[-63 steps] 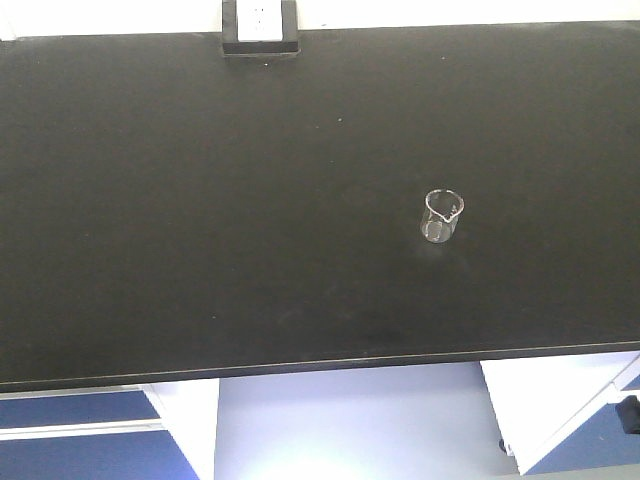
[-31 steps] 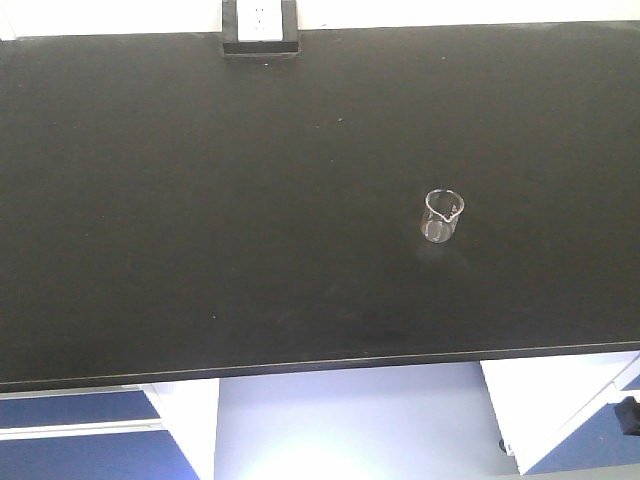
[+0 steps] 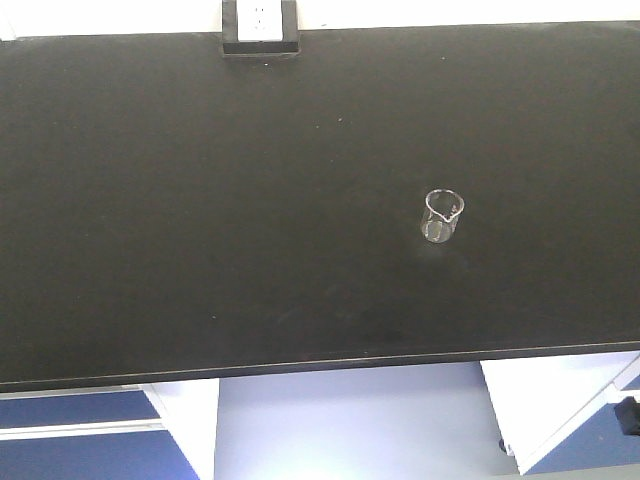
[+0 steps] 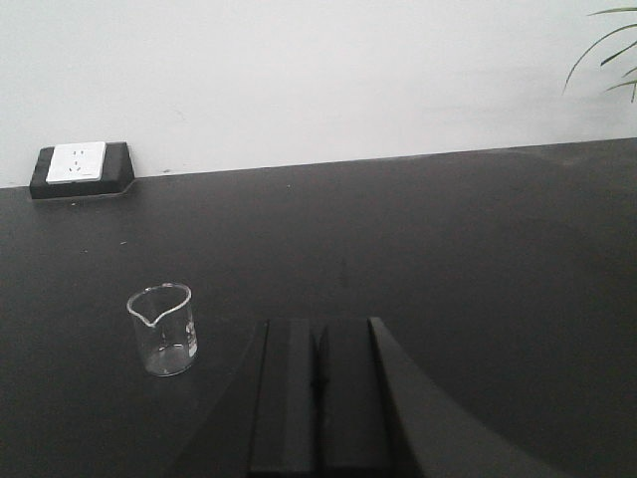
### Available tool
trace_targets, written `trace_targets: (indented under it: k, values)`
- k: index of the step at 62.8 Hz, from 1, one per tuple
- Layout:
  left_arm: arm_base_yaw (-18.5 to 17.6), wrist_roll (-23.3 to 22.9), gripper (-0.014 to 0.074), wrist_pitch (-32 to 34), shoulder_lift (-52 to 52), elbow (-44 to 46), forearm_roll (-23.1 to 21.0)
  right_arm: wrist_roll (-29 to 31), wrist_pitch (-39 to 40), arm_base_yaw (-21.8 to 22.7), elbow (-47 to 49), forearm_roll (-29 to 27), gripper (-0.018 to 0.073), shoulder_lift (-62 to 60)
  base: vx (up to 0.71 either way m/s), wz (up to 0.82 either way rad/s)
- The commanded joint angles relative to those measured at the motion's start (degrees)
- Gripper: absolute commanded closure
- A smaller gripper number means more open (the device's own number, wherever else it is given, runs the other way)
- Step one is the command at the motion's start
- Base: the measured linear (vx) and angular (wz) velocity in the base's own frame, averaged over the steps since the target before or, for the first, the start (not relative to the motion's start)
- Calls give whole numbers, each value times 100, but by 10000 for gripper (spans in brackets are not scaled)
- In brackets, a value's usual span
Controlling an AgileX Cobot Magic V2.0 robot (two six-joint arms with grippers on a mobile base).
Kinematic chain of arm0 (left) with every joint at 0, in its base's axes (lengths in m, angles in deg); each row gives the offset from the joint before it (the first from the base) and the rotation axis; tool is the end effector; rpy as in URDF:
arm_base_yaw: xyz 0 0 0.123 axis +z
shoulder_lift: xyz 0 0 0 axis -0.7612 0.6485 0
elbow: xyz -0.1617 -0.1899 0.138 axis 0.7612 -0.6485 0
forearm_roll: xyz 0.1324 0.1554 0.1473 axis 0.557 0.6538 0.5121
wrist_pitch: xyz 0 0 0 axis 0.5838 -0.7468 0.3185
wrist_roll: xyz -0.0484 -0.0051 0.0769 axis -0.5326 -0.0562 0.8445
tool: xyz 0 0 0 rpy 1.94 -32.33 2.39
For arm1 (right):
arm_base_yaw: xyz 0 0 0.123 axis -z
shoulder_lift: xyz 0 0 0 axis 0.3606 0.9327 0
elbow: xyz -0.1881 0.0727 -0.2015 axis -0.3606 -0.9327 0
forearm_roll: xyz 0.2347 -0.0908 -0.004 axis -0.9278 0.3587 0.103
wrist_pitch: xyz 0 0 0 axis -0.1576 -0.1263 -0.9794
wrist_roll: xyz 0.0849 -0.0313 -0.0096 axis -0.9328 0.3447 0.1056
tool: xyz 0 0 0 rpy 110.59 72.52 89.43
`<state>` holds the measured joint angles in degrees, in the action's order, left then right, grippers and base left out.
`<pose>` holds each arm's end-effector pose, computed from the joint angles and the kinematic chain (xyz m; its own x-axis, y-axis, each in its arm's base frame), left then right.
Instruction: Grab beaker and place in storage area
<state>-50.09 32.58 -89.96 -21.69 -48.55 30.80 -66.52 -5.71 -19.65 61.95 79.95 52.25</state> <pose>0.0569 0.0008 0.1955 -0.0287 0.0353 -0.9990 -0.0055 0.9994 0.0355 0.0568 -0.0015 0.1931 -0.0472 0.0520 -0.9975 0.0285 0.9983 0.0506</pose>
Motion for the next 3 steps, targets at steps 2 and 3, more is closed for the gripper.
trace_targets:
  k: [2,3]
  values:
    - [-1,-56,603,453,-84,115,-6,57,450,42,-45,0,565,-152,0,0]
    - [-1,-56,603,453,-84,115,-6,57,450,42,-45,0,565,-152,0,0]
